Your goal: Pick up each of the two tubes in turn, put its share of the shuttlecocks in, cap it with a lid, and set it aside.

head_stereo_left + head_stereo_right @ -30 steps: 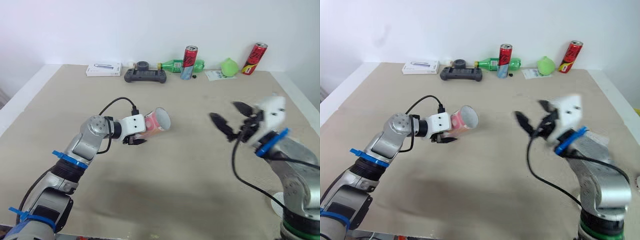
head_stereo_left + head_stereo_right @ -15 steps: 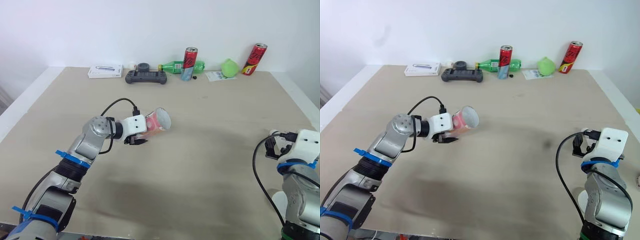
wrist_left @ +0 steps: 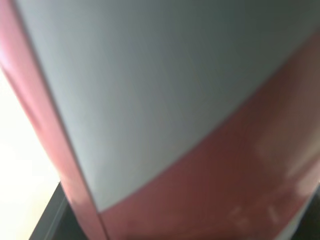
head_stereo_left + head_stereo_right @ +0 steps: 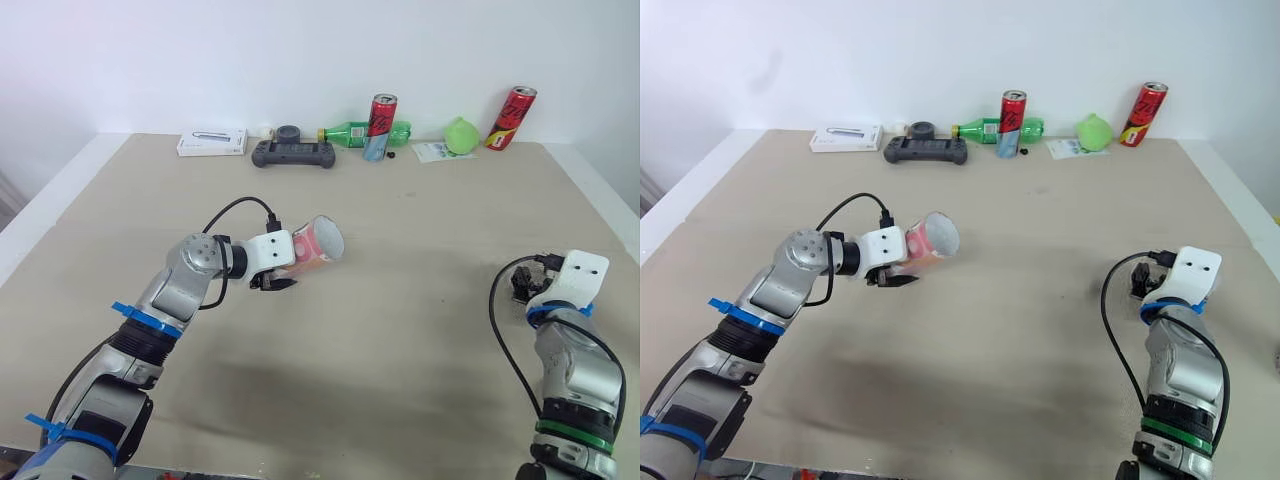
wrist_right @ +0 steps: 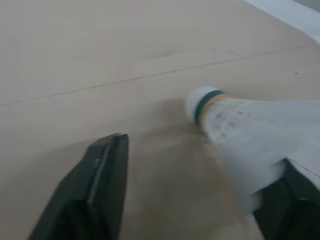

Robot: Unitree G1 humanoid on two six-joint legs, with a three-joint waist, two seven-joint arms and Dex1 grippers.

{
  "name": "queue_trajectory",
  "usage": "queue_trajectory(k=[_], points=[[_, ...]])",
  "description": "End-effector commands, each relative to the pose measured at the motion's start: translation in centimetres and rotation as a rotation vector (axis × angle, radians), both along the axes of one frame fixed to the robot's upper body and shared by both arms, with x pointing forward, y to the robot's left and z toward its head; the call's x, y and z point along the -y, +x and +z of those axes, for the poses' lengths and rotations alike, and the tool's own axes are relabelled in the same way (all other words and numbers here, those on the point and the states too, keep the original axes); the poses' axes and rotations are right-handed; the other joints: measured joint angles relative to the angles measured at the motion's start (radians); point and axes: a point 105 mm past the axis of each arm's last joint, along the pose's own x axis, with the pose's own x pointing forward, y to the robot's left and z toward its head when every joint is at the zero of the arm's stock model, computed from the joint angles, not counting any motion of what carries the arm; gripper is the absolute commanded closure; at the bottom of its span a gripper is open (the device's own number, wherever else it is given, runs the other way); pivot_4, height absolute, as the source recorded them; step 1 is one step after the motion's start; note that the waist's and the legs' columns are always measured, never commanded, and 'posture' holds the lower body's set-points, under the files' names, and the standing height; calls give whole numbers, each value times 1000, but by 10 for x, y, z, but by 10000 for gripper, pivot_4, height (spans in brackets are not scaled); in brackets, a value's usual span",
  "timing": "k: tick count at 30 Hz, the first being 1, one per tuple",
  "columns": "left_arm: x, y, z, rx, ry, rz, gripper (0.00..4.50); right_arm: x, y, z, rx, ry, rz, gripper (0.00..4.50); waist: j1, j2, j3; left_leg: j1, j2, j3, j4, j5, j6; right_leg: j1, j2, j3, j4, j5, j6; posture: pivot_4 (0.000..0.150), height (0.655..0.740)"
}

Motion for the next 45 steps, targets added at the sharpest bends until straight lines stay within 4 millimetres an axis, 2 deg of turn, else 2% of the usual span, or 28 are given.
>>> queue_trajectory(k=[1, 5, 6, 7, 10, 13, 16, 17, 19, 22, 25, 29, 32, 35, 38, 39, 40, 42, 43, 45], points=[[-3, -9, -26, -101, 36, 4, 15749, -1, 2, 21, 72, -97, 33, 23327, -1, 0, 0, 0, 0, 0, 0, 0, 0, 0, 0, 0, 0, 0, 0, 1500, 7400], [-1, -9, -27, -104, 36, 3, 15749, -4, -3, 24, 79, -148, 76, 43082, 0, 0, 0, 0, 0, 0, 0, 0, 1, 0, 1, 0, 0, 0, 1, 1500, 7400], [0, -10, -26, -104, 34, 0, 15749, -6, -3, 28, 89, -164, 98, 44225, -1, 0, 0, 0, 0, 0, 0, 0, 1, 0, 1, 0, 0, 0, 1, 1500, 7400], [0, -10, -26, -104, 32, -2, 15749, -11, -3, 33, 104, -179, 134, 44225, -1, 0, 0, 0, 0, 0, 0, 0, 1, 0, 1, 0, 0, 0, 1, 1500, 7400], [0, -10, -26, -105, 33, -3, 15749, -40, 1, 53, 150, -241, 337, 44225, -2, 0, 0, 0, 0, 1, 0, -1, 1, 0, 0, 1, 0, 0, 1, 1500, 7400], [-1, -8, -26, -107, 41, -1, 15749, -105, 3, 91, 254, -322, 705, 44225, -7, 0, 0, 1, 0, 1, 0, 0, 1, 0, 1, 1, 0, 0, 1, 1500, 7400], [0, -8, -26, -115, 41, -13, 15749, -177, -9, 125, 296, -373, 1110, 44225, -15, 1, 0, 1, 0, 0, 1, 0, 2, 1, 1, -1, 0, 0, 2, 1500, 7400], [2, -9, -27, -119, 41, -19, 15749, -198, -15, 130, 271, -411, 1242, 44225, -17, 1, 1, 1, 0, -1, 2, 0, 2, 1, 1, -1, 0, 1, 3, 1500, 7400], [3, -9, -29, -123, 42, -25, 15749, -225, -21, 132, 216, -487, 1410, 44225, -16, 0, 1, 1, 0, -2, 2, 1, 4, 1, 0, -2, 1, 1, 3, 1500, 7400], [4, -9, -29, -124, 42, -29, 15749, -254, -23, 131, 167, -606, 1567, 44225, -13, -3, 1, 0, 0, -6, 3, 1, 3, 3, -1, -5, 0, 0, 3, 1500, 7400], [5, -10, -28, -123, 42, -30, 15749, -271, -18, 119, 119, -727, 1646, 44225, -12, -4, 1, -2, -3, -5, 3, 1, 4, 1, -5, -5, 0, -1, 3, 1500, 7400], [4, -13, -27, -121, 39, -25, 15749, -281, -11, 103, 84, -839, 1679, 44225, -12, -4, 1, -4, -6, -4, 3, 0, 4, 0, -7, -4, 0, -2, 4, 1500, 7400], [3, -15, -27, -124, 41, -18, 15749, -285, -10, 106, 100, -843, 1697, 44225, -13, -5, 2, -4, -5, -4, 3, 0, 5, 0, -7, -4, 0, 0, 8, 1500, 7400], [1, -17, -28, -126, 41, -11, 15749, -287, -14, 122, 134, -774, 1725, 34056, -16, -4, 2, -4, -4, -5, 3, 0, 6, -1, -6, -4, 1, 0, 8, 1500, 7400], [0, -18, -28, -126, 40, -4, 15749, -281, -15, 136, 140, -747, 1725, 19185, -16, -4, 2, -4, -3, -7, 3, -1, 6, -1, -5, -6, 1, -1, 7, 1500, 7400], [0, -18, -28, -126, 40, -3, 15749, -279, -15, 142, 143, -735, 1723, 15447, -16, -4, 2, -4, -3, -6, 3, -1, 6, -1, -5, -6, 1, -1, 7, 1500, 7400], [0, -18, -28, -125, 41, -3, 15749, -275, -17, 150, 139, -698, 1733, 9026, -16, -4, 2, -4, -3, -6, 3, -1, 6, -1, -5, -5, 1, -1, 7, 1500, 7400], [1, -18, -28, -124, 42, -3, 15749, -271, -20, 160, 129, -641, 1754, 1686, -16, -4, 2, -4, -3, -6, 3, -1, 6, -1, -5, -5, 1, -1, 7, 1500, 7400], [1, -17, -28, -123, 42, -4, 15749, -269, -20, 163, 112, -608, 1765, 530, -16, -4, 2, -4, -3, -6, 3, -1, 6, -1, -5, -5, 1, -1, 7, 1500, 7400], [1, -17, -28, -122, 45, -6, 15749, -264, -11, 167, 88, -597, 1755, 4151, -17, -4, 2, -3, -3, -6, 3, -1, 6, 0, -5, -5, 1, -1, 7, 1500, 7400]])
